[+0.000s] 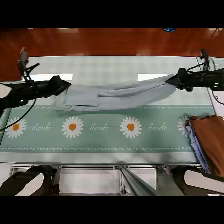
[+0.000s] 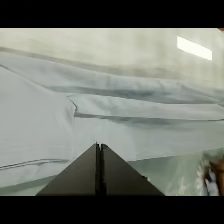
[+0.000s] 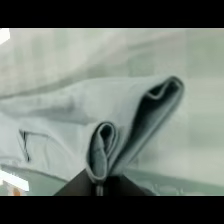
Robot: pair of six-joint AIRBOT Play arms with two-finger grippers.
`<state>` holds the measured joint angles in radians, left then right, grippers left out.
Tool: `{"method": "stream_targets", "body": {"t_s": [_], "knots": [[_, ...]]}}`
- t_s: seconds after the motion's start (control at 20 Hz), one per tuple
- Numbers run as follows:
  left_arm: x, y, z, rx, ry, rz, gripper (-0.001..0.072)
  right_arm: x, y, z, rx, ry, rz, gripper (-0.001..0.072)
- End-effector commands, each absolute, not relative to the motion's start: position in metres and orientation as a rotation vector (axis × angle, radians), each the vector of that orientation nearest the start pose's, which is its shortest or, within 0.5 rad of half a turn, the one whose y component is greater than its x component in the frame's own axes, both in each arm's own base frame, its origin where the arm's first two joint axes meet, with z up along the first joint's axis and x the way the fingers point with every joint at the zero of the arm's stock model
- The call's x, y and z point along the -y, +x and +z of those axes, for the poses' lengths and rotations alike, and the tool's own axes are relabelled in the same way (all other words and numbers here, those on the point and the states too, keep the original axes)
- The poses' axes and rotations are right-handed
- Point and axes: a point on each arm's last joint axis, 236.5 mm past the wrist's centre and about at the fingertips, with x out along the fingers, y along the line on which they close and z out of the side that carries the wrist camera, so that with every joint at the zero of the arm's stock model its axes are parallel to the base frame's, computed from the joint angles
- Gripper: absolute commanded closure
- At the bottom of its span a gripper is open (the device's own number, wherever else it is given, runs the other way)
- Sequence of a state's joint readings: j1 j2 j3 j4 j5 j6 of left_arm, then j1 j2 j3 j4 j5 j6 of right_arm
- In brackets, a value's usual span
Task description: Fold the shirts.
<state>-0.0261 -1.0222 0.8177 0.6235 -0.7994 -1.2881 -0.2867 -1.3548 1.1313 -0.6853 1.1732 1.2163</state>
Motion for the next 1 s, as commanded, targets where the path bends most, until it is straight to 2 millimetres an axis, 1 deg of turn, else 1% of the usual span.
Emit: {"method": "stream_targets", "body": {"t_s": [0.0, 0.05, 0.15, 0.2, 0.25, 0.35, 0.45, 0.55, 0.6, 0.65, 0.7, 0.75, 0.8, 0.85, 0.95], "knots": [[0.224, 0.374, 0.059, -0.958, -0.648, -0.588, 0.0685, -0.051, 0.370, 0.094, -1.041, 0.557, 0.399, 0.0688], [0.252, 0.372, 0.048, -0.990, -0.586, -0.640, 0.0685, -0.052, 0.359, 0.111, -1.009, 0.534, 0.391, 0.0688], [0.309, 0.367, 0.025, -1.061, -0.468, -0.728, 0.0685, -0.052, 0.338, 0.134, -0.977, 0.498, 0.360, 0.0688], [0.334, 0.363, 0.012, -1.109, -0.447, -0.748, 0.0685, -0.058, 0.326, 0.148, -0.960, 0.491, 0.371, 0.0688], [0.362, 0.354, -0.001, -1.170, -0.436, -0.773, 0.0685, -0.063, 0.315, 0.160, -0.941, 0.478, 0.388, 0.0688], [0.413, 0.329, -0.022, -1.273, -0.405, -0.845, 0.0685, -0.071, 0.293, 0.179, -0.908, 0.455, 0.398, 0.0688], [0.460, 0.300, -0.034, -1.338, -0.367, -0.917, 0.0685, -0.075, 0.280, 0.191, -0.879, 0.446, 0.399, 0.0688], [0.497, 0.272, -0.044, -1.388, -0.347, -0.964, 0.0685, -0.077, 0.275, 0.196, -0.863, 0.441, 0.398, 0.0688], [0.511, 0.255, -0.048, -1.415, -0.317, -1.005, 0.0685, -0.077, 0.274, 0.197, -0.864, 0.440, 0.399, 0.0688], [0.520, 0.242, -0.049, -1.432, -0.295, -1.034, 0.0685, -0.077, 0.274, 0.196, -0.866, 0.440, 0.398, 0.0688], [0.525, 0.239, -0.047, -1.430, -0.288, -1.048, 0.0685, -0.075, 0.274, 0.195, -0.869, 0.439, 0.386, 0.0688], [0.524, 0.244, -0.043, -1.419, -0.297, -1.046, 0.0685, -0.072, 0.274, 0.192, -0.876, 0.436, 0.368, 0.0688], [0.518, 0.258, -0.039, -1.408, -0.315, -1.031, 0.0685, -0.068, 0.274, 0.190, -0.882, 0.429, 0.353, 0.0688], [0.504, 0.277, -0.032, -1.404, -0.346, -1.002, 0.0685, -0.065, 0.274, 0.188, -0.888, 0.423, 0.339, 0.0688], [0.463, 0.320, -0.014, -1.386, -0.394, -0.945, 0.0684, -0.062, 0.275, 0.187, -0.890, 0.425, 0.321, 0.0688]]}}
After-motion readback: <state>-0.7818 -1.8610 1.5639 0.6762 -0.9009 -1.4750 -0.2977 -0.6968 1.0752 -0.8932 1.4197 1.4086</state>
